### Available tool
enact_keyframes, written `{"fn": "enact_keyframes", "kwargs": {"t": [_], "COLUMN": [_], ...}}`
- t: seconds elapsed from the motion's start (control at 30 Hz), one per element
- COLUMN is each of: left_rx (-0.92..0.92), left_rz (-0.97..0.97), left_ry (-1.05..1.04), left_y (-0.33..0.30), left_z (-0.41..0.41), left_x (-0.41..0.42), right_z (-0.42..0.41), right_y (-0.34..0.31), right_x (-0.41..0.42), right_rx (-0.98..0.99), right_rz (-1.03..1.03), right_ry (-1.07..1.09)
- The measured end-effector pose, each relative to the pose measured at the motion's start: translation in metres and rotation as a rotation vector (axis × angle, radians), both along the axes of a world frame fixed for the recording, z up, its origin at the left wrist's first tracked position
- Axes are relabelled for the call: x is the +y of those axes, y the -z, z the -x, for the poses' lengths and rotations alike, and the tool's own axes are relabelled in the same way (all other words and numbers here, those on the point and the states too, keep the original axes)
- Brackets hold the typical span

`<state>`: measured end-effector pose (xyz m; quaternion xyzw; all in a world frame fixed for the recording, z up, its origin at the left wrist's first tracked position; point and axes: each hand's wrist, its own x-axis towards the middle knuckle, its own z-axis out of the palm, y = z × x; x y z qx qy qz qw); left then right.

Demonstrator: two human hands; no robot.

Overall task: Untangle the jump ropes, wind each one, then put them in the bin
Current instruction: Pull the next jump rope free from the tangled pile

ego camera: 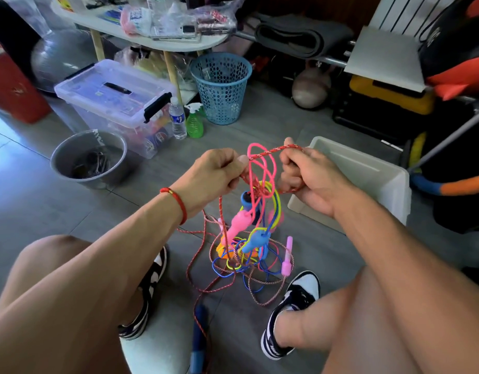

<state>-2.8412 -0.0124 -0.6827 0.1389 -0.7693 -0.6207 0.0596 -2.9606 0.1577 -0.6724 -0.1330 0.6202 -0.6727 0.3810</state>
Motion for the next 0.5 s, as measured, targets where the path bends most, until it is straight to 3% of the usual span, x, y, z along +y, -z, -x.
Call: {"fn": "enact_keyframes", "kwargs": {"t": [0.07, 0.17, 0.3, 0.4, 0.5], "left_rx": [-0.01, -0.042, -0.095, -0.086, -0.088], "left_rz": [0.018, 0.355, 0.487, 0.571, 0.508], "left_ry": [0.05, 0.028, -0.076, -0.093, -0.132], "left_y": [0.0, 0.005, 0.011, 0.013, 0.014], "left_z": [-0.002, 0.0, 0.004, 0.003, 0.004], "left_x": [0.009, 0.017, 0.018, 0.019, 0.01], "right_z": [0.001, -0.003, -0.009, -0.009, -0.006], "right_y": [-0.004, -0.008, -0.008, -0.007, -0.009], "right_x": [-0.001, -0.003, -0.007, -0.008, -0.003], "right_rx": [-0.061, -0.118, -0.009, 0.489, 0.923], "right_rz": [0.012, 0.055, -0.002, -0.287, -0.522], "right_ry": [0.008, -0.014, 0.006, 0.067, -0.009]}}
